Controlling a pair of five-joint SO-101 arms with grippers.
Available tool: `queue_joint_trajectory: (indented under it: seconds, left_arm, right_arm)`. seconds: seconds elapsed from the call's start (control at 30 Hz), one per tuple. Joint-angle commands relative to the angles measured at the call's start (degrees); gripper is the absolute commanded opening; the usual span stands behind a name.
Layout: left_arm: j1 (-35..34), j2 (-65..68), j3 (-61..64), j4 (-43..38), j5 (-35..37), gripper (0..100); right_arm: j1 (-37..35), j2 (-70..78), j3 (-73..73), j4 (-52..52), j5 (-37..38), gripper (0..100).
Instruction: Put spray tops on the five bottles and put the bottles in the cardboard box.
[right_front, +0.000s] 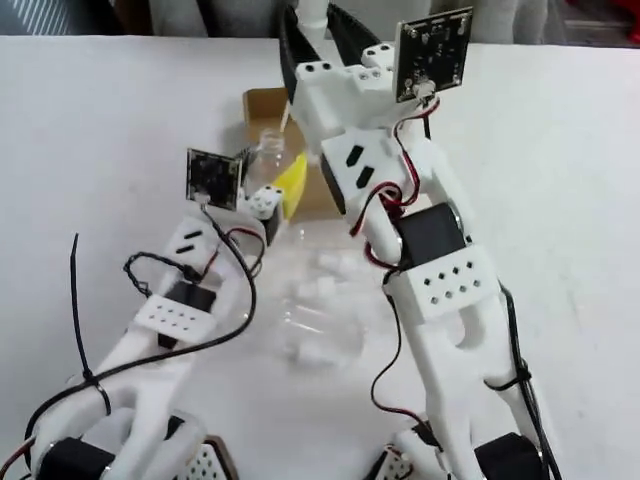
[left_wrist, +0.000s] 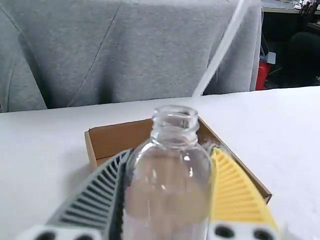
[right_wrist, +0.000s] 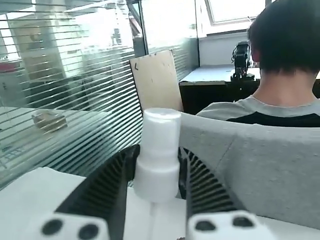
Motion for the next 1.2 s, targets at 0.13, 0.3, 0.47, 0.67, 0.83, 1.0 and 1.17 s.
queue_joint_trajectory:
  seconds: [0.13,0.3,0.47,0.67,0.83,1.0,1.17]
  left_arm:
    - [0.57,-2.33,-0.26,-1.67,0.18,2]
    - [0.75,-2.33,0.26,-2.02,0.18,2]
    - [0.66,-2.33,0.26,-2.02,0.18,2]
    - [0.57,-2.42,0.26,-2.02,0.18,2]
    - [0.57,-2.42,0.18,-2.02,0.18,2]
    - [0.57,-2.42,0.18,-2.02,0.18,2]
    - [0.57,-2.42,0.09,-2.02,0.18,2]
  right_arm:
    - [0.13,-2.07,0.35,-0.31,0.00,1.5]
    - [0.22,-2.07,0.35,-4.26,0.00,1.5]
    - [-1.80,-1.98,0.44,-4.18,0.18,1.5]
    - [-2.15,1.01,1.49,-4.35,0.09,1.5]
    - [-1.89,2.95,1.67,-4.09,0.00,1.5]
    - [-2.24,4.35,2.37,-3.91,0.00,1.5]
    - [-2.24,6.55,5.19,-1.71,0.00,1.5]
